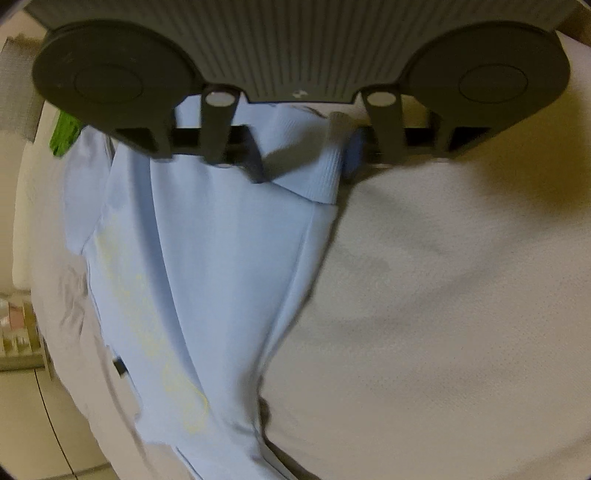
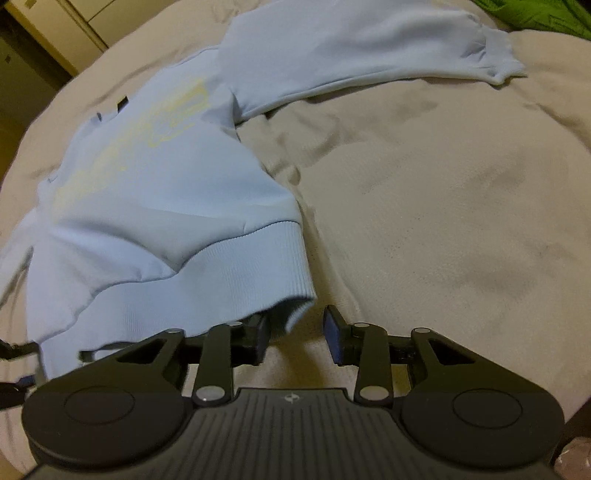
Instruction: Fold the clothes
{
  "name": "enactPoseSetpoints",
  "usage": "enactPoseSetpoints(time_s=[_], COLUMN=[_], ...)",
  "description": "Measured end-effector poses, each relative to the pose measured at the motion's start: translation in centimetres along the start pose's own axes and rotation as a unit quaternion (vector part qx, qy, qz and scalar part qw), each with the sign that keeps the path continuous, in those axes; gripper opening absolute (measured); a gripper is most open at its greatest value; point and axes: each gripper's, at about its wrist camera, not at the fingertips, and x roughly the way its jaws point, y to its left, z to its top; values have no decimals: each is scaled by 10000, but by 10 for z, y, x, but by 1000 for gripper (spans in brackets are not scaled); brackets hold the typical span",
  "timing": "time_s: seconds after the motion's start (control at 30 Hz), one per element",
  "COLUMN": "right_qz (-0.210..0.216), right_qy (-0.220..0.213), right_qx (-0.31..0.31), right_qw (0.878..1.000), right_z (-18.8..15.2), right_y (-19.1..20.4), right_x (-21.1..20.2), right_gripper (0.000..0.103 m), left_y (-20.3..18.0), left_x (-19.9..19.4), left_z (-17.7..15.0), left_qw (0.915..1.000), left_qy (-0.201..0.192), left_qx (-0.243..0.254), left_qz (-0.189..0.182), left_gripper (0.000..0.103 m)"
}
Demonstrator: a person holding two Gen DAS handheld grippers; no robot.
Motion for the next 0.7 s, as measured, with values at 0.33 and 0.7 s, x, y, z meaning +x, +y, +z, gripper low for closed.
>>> enactPoseSetpoints(time_s=[0.33,0.7], right_qz=[-501,-318], right_qy=[-664,1227], right_qx=[-3794,-1744], right_qw=[9215,9765], right_z=[-36,-50], right_y=[86,27], right_x=[-77,-19], right_gripper=[2,40], left_y=[76,64], left_x=[-108,-82], left_z=[-4,-5], left_qw=[9962,9936], left_qy=[-653,-82], left_qx=[-268,903], left_qz=[-506,670], left_gripper=[2,38])
